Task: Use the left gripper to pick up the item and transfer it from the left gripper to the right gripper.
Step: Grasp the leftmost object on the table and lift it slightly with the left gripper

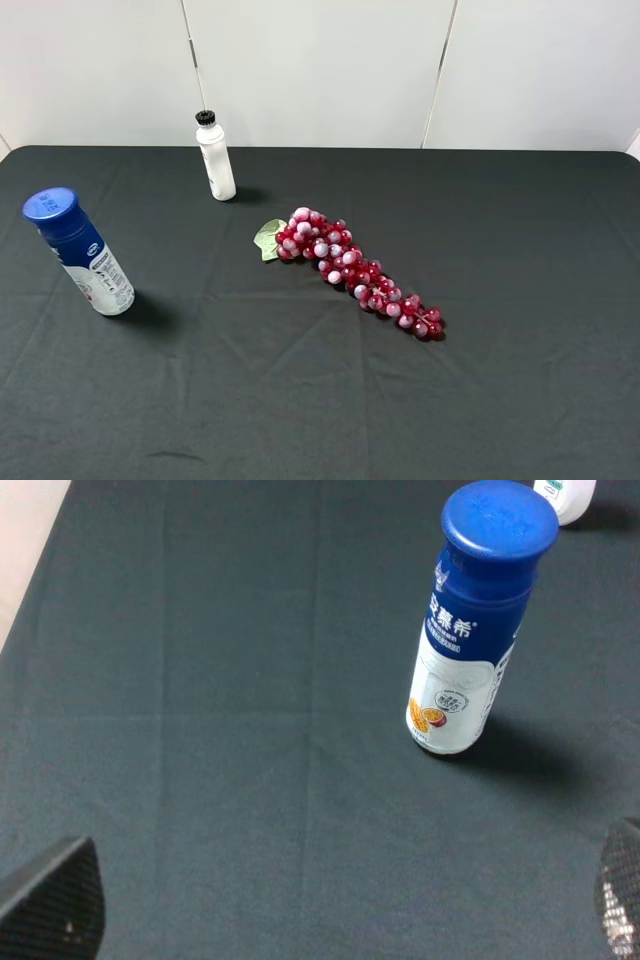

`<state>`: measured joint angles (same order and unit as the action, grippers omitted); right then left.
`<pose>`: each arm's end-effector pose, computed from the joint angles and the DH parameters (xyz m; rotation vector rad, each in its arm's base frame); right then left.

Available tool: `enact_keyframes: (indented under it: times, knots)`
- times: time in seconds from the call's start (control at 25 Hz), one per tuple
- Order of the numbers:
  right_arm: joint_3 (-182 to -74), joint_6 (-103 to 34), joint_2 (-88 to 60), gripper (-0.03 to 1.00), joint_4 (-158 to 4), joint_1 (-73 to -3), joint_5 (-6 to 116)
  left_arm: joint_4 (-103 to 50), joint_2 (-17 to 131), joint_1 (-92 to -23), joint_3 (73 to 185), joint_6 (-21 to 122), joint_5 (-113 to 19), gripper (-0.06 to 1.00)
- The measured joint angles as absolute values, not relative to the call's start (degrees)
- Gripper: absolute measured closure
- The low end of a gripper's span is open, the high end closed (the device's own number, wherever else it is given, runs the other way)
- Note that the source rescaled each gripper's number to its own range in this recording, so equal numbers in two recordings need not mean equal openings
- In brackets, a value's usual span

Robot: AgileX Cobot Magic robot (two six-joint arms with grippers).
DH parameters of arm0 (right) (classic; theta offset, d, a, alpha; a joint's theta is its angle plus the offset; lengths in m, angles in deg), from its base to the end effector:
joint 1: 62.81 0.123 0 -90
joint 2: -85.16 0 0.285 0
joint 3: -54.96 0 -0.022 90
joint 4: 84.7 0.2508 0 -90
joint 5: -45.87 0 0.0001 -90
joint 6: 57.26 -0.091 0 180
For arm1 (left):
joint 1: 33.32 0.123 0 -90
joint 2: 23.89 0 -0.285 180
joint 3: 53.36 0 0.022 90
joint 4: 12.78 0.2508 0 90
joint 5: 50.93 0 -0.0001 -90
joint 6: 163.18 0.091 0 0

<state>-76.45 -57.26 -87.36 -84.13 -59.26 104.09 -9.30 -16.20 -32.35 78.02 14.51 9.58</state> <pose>-0.0039 0.0005 0.2808 -0.0620 1.9941 0.0517 -0.0050 0.0047 0.2775 -0.0610 2.0370 0.0580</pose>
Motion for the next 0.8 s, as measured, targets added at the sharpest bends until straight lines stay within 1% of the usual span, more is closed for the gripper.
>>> enact_keyframes:
  times: [0.8]
  knots:
    - [-76.45, -57.26, -87.36, -0.03, -84.13, -59.26, 104.09, -9.30, -16.20, -32.35, 78.02, 14.51, 9.58, -0.03]
